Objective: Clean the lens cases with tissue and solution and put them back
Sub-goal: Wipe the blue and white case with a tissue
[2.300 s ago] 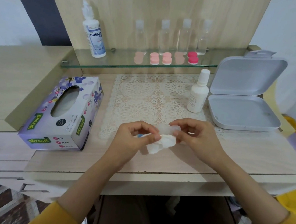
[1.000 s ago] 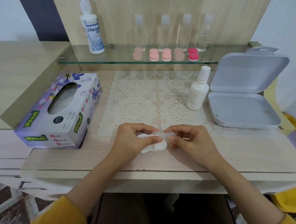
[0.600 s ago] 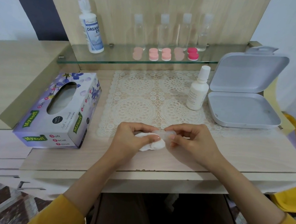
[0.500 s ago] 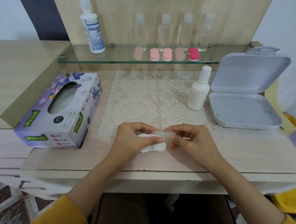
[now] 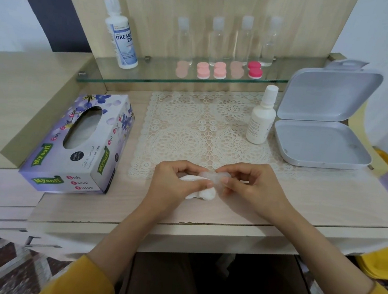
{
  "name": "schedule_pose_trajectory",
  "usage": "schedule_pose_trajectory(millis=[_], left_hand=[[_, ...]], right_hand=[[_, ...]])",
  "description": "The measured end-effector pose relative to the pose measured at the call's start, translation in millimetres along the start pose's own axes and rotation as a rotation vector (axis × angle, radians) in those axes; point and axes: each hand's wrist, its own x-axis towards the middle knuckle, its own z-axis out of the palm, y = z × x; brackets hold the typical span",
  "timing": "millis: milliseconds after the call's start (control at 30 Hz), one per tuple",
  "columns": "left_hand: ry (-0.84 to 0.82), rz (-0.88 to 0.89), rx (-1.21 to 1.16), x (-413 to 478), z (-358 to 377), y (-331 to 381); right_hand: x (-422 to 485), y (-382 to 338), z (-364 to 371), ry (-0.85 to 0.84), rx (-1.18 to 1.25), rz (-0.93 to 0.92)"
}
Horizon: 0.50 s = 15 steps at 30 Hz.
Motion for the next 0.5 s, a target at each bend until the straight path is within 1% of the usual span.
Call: schedule_pose_trajectory(millis=[100,267,433,500], left_hand=[[0.048,0.000,-0.011,2.2,1.9,-0.9],[-0.030,0.002,-0.019,2.9,-3.7,-2.6],[-0.014,0.043,-0.046,-0.7,1.2,1.2],[0.009,0.042,-0.092,-0.5,2.1,0.5]], right_hand=[[0.8,-1.7,1.1,0.000,0.010,-0.011],[2.1,-2.4,-2.5,-0.002,0.017,-0.014],[1.0,-6.0,2.0,0.004,0.037,-0.002],[1.0,-8.5,4.3,0.021,0.100,0.041]])
